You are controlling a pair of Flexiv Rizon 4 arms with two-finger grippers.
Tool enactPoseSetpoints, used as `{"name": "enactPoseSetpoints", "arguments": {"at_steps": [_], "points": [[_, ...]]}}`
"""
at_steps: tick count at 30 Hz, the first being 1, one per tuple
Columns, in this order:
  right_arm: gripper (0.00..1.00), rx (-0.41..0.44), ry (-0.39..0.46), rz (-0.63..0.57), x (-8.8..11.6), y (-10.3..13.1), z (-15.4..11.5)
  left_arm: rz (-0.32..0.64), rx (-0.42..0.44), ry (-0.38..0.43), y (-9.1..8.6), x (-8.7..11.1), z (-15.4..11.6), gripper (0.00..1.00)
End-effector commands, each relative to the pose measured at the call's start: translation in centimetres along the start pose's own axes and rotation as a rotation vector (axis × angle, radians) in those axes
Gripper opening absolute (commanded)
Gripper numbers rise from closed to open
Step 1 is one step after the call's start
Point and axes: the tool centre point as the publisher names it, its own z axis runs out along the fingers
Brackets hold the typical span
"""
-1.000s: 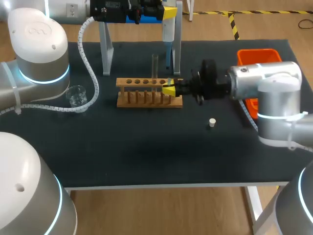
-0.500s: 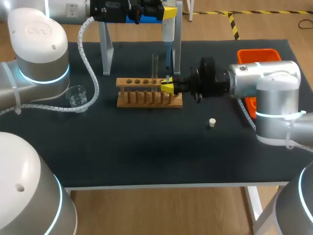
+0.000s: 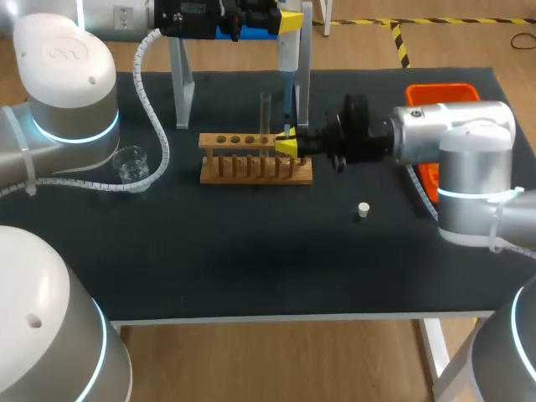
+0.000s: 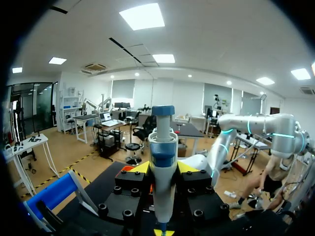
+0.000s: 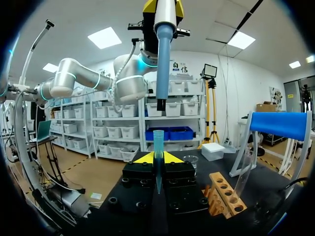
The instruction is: Invert the test tube, pick up the pipette, mount the tip to pipette, aspirate from beaker and dispense into the tube, eject the tip, return the pipette, and cap with the stopper.
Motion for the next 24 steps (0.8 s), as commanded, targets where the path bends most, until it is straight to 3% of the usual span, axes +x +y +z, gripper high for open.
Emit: {"name": "enactPoseSetpoints", "arguments": {"at_steps": [1,24], "points": [[0.0,0.003,-0.001,0.0,-0.11,0.15,-0.06,0.001,0.004,0.001,0.07,-0.04,-0.02,0.0],[0.0,0.008,0.004,-0.004,-0.81,0.38,-0.07,0.001,0.004,0.001,0.07,-0.04,-0.02,0.0]]}}
